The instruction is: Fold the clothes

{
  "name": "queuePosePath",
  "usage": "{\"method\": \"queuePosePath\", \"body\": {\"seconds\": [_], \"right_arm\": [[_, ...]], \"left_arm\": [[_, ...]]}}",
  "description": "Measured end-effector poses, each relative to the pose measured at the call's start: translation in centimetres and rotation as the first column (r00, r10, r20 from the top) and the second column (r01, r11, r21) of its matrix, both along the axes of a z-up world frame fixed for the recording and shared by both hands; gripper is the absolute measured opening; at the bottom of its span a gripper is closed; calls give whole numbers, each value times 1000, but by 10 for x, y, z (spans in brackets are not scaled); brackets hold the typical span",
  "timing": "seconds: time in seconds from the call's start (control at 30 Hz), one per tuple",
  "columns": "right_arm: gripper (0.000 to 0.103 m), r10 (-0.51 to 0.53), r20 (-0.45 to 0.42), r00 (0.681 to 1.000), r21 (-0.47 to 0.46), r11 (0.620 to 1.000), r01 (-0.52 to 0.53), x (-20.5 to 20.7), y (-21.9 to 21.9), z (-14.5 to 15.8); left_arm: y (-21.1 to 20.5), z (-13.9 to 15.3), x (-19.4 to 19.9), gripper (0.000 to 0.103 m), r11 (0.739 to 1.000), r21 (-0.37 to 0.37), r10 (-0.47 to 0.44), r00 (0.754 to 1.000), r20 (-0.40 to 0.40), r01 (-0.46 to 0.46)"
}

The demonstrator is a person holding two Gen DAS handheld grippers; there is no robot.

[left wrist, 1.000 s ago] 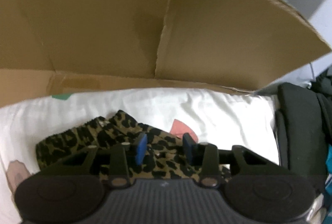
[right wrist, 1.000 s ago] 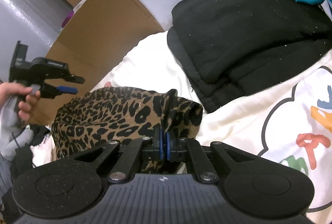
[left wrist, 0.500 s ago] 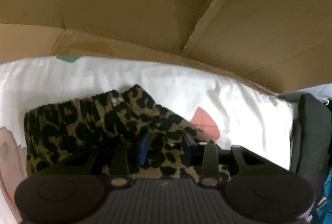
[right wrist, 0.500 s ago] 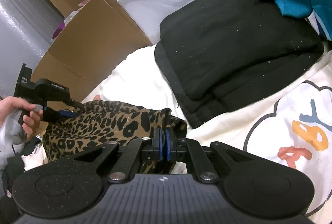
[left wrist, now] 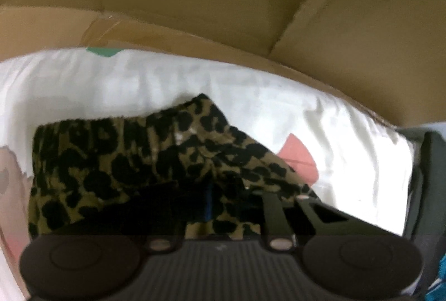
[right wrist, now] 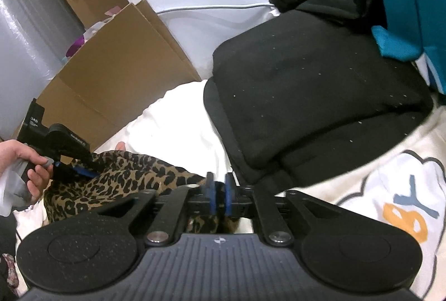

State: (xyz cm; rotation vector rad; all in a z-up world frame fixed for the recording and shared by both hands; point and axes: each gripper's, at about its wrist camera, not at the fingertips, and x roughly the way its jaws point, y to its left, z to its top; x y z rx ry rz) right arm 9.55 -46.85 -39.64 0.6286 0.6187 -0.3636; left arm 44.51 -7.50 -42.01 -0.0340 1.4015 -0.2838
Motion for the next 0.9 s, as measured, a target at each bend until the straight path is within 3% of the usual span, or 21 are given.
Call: {"method": "queuePosePath", "body": {"seconds": [0.07,0.27,0.33,0.4,0.47,0.8,0.9], "right_arm": [[33,-4,-13,1000,-8,1000,4,4,1,-5],[33,31,-21,999,-25,999,-31,9,7,-12],[29,33,-23,999,-31,999,-34,9,9,-13],[12,30,-21,999,-41,999,-30,7,9,-12],[7,24,-14,1000,-51,998,-24,5,9,-10],[3,6,16,1000,-65,998,-5,-3,9,0],[3,4,10,1000,-67,998,-3,-2,7,0]], "left_arm": [[3,3,0,6,1000,-15,10,1000,-5,-10],[12,16,-3,1,998,-57,16,1000,-5,-16],[14,21,-4,0,997,-71,18,1000,-5,-18],[15,27,-4,0,995,-94,25,1000,0,-25],[15,34,-3,0,992,-121,26,1000,8,-25],[11,73,10,0,973,-228,54,991,119,-26],[3,70,12,0,976,-219,26,995,96,-4]]}}
